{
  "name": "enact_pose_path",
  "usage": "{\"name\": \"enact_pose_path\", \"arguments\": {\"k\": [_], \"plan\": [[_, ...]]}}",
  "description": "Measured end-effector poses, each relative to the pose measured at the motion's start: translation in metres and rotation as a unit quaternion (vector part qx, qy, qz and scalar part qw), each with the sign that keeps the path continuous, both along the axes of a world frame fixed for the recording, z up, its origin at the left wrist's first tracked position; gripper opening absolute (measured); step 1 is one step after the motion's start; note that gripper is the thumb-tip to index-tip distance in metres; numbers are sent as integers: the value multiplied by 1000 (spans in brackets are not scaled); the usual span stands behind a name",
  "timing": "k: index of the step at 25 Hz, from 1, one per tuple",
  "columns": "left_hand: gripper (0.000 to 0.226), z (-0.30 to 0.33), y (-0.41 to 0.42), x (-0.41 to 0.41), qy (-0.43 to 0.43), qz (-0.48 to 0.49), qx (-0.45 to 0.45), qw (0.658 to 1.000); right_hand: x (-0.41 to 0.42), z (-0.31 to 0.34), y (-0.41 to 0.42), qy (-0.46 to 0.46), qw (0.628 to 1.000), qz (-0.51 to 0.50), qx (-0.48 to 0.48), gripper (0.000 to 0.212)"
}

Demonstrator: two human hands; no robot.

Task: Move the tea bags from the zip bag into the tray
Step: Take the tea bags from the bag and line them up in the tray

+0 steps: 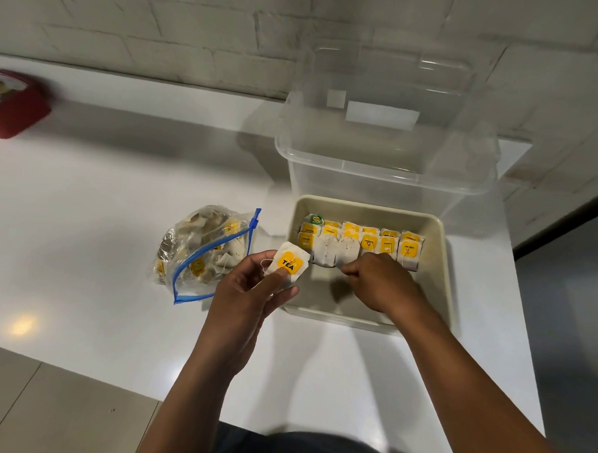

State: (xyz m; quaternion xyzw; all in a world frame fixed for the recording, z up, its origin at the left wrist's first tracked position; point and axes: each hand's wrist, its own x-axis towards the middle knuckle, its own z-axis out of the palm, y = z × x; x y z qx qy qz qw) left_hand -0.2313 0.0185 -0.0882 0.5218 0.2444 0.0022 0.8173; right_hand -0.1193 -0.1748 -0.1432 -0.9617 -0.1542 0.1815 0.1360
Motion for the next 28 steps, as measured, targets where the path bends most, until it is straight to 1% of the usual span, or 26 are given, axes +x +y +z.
{"name": "enact_pose_path", "arguments": {"k": [3,10,13,15,18,20,26,28], "plan": [[23,-1,3,-1,5,3,3,1000,0,2,2,-7,1000,-5,5,30],[24,-2,3,-2,9,4,0,1000,-2,2,4,-8,1000,-18,14,27],[23,-4,4,-3,12,6,0,1000,-3,3,8,-2,999,-17,44,22],[24,-4,4,-4,16,6,4,1000,-5,1,15,10,998,0,63,23],[24,-4,3,-4,19,3,6,1000,-4,-5,26,29,998,28,42,28],[23,-3,5,-5,20,5,2,1000,-2,-10,30,24,999,33,27,28],[25,-5,7,-5,21,5,4,1000,1,-10,32,15,999,21,27,27],[25,-5,5,-5,16,-1,7,1000,-2,-4,29,33,999,20,33,29]]}}
